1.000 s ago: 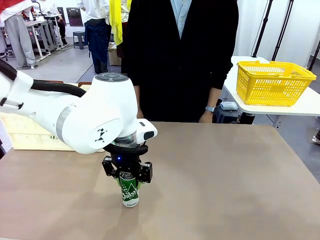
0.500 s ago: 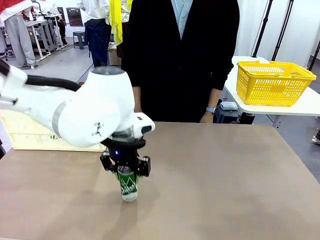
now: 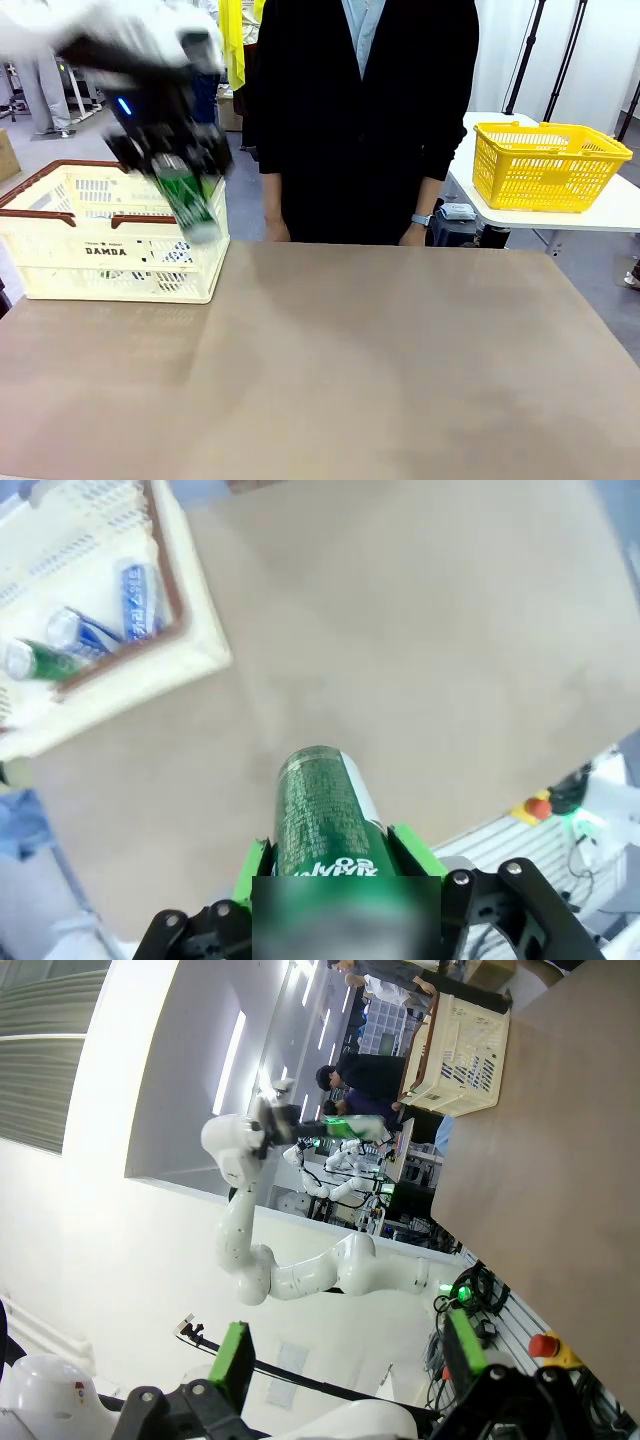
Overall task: Place the drinks into the Shopping basket.
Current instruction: Pick up one drink and place it into the Shopping basket.
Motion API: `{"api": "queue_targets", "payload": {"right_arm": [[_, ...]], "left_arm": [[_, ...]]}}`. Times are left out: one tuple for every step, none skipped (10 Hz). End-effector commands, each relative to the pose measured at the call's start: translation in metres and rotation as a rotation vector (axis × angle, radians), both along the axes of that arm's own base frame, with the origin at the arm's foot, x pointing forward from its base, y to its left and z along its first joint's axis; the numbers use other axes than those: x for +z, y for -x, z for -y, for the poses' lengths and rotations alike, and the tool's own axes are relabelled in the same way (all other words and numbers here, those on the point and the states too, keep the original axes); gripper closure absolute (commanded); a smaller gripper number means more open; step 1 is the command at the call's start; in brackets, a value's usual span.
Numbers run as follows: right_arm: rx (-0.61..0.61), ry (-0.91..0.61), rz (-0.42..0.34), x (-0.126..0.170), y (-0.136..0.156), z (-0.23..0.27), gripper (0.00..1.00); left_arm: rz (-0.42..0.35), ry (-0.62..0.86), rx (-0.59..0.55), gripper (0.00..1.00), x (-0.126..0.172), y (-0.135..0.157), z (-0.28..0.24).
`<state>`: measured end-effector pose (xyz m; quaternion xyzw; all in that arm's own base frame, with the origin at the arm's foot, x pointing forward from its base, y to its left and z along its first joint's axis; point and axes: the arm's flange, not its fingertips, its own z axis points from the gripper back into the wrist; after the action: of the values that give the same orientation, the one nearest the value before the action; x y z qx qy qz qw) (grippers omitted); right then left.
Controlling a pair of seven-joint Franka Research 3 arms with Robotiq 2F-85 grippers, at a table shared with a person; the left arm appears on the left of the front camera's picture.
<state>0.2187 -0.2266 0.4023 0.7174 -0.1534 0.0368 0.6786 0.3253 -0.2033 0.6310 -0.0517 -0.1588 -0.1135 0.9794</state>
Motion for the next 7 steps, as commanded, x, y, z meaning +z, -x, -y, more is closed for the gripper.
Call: {"api": "queue_targets", "payload": {"right_arm": [[-0.002, -0.004, -0.012, 0.005, 0.001, 0.002, 0.00], [-0.002, -0.004, -0.012, 0.005, 0.001, 0.002, 0.00], [-0.002, -0.004, -0.012, 0.005, 0.001, 0.002, 0.00], [-0.002, -0.004, -0.012, 0.005, 0.001, 0.002, 0.00], [-0.002, -0.004, -0.012, 0.005, 0.001, 0.002, 0.00], [-0.002, -0.004, -0.012, 0.005, 0.001, 0.002, 0.00], [-0.002, -0.004, -0.012, 0.005, 0.001, 0.002, 0.00]], "left_arm": [[0.088, 0.015, -0.017, 1.00, 0.033, -0.046, -0.043], [0.116, 0.039, 0.005, 1.00, 0.047, -0.076, -0.076], [0.104, 0.057, 0.080, 1.00, 0.049, -0.113, -0.109], [0.109, 0.050, 0.167, 1.00, 0.041, -0.147, -0.136], [0.093, 0.093, 0.192, 1.00, 0.031, -0.176, -0.154], [0.078, 0.096, 0.221, 1.00, 0.019, -0.197, -0.160], [0.058, 0.065, 0.213, 1.00, 0.003, -0.214, -0.161]]}}
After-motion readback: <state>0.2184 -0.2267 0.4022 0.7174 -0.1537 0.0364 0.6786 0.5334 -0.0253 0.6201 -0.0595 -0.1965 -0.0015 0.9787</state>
